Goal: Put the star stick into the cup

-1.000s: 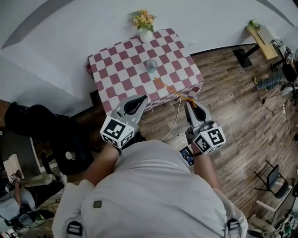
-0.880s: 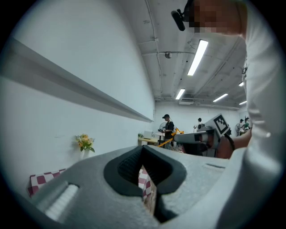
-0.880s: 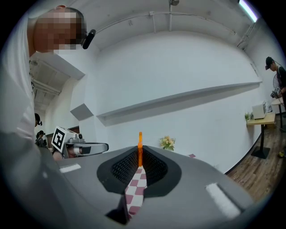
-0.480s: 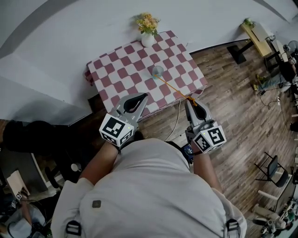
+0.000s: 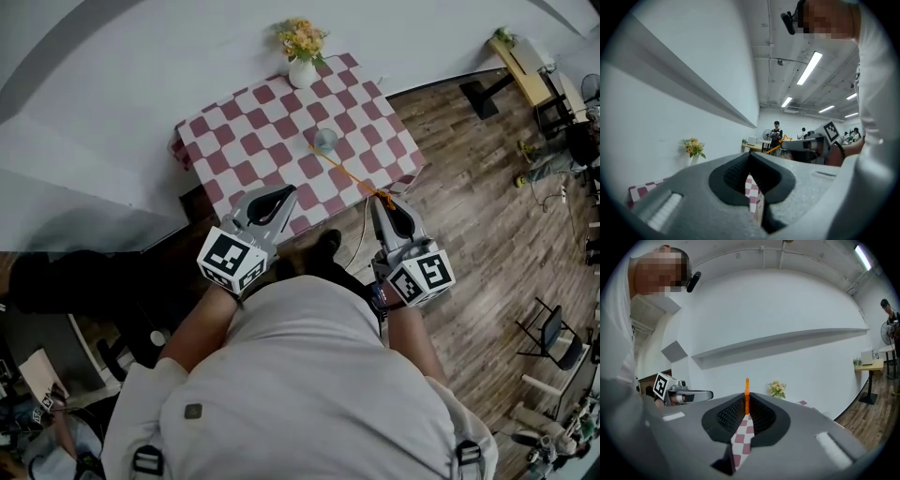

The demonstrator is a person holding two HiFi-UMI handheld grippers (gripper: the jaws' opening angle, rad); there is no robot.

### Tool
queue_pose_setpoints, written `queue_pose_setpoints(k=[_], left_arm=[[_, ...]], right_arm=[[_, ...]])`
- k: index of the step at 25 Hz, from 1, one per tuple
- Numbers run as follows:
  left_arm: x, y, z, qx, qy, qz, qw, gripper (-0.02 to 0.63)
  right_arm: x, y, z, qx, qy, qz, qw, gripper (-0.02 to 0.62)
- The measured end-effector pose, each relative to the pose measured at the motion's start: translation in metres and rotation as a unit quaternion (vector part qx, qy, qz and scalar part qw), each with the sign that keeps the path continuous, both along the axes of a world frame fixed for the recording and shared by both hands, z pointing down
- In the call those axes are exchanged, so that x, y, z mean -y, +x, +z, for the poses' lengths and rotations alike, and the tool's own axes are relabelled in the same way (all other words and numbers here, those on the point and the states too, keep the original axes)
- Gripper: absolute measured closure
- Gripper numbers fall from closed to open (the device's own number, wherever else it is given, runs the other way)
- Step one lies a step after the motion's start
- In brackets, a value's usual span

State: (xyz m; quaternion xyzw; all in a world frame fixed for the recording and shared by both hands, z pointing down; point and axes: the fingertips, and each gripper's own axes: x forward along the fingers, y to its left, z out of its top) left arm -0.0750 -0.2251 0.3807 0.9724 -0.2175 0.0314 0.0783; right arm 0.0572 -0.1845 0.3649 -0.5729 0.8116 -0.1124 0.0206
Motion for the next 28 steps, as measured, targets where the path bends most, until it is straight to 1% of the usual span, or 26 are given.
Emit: queue_pose_setpoints(k=[8, 13, 21, 28], left_arm=[[0.018, -0.001, 0.005, 0.010, -0.002, -0.018, 0.9998, 0.604], [0.036, 0.005, 0.010, 0.012, -0.010, -0.033, 0.9993, 0.603], [0.067, 0.037, 0.025, 0.020, -0.025, -0.038, 0.9988, 0.603], [0.097, 0.063, 0.047, 0.031, -0.044, -0.044, 0.9976, 0.603]], right_arm=[[0.033, -0.001, 0.014, 0.008, -0.003, -0.027, 1.000, 0.568], [0.055, 0.006, 0.022, 0.011, -0.017, -0.041, 0.999, 0.568], [0.084, 0.039, 0.035, 0.006, -0.034, -0.044, 0.998, 0.568], [0.111, 0.064, 0.057, 0.004, -0.062, -0.049, 0.997, 0.568]])
